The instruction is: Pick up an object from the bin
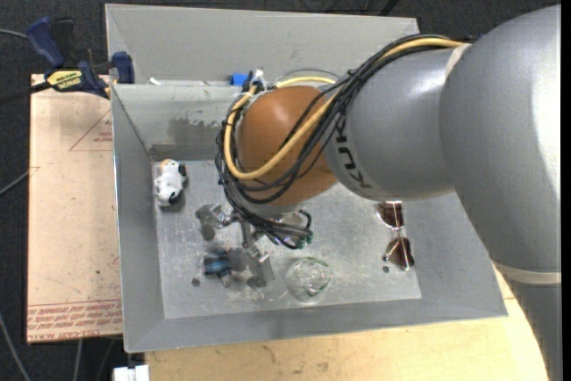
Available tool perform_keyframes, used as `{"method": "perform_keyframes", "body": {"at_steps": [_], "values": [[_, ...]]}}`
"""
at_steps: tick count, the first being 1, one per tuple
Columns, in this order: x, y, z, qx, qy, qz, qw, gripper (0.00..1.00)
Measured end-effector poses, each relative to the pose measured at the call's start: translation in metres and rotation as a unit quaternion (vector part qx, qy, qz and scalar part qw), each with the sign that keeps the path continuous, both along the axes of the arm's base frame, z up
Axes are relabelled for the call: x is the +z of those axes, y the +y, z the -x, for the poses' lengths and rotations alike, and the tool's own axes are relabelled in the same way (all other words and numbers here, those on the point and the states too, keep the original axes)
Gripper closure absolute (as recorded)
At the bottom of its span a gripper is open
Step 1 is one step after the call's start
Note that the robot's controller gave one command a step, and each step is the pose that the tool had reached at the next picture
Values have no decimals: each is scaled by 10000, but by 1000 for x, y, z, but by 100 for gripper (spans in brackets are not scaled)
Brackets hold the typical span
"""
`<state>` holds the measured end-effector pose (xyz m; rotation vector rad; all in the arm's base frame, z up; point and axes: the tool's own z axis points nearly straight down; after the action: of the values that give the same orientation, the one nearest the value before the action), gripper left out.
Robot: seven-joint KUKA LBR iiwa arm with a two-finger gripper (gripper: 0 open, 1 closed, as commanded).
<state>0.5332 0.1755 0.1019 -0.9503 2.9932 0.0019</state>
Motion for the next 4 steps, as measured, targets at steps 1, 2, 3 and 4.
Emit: {"method": "perform_keyframes", "body": {"at_steps": [1, 2, 3, 4], "values": [[-34, 0, 29, 95, 20, 3, 10000, 0], [-32, -18, 13, 361, -8, -4, 9993, 100], [-32, -18, 13, 362, -7, -4, 9993, 100], [-32, -18, 13, 360, -7, -4, 9994, 100]]}}
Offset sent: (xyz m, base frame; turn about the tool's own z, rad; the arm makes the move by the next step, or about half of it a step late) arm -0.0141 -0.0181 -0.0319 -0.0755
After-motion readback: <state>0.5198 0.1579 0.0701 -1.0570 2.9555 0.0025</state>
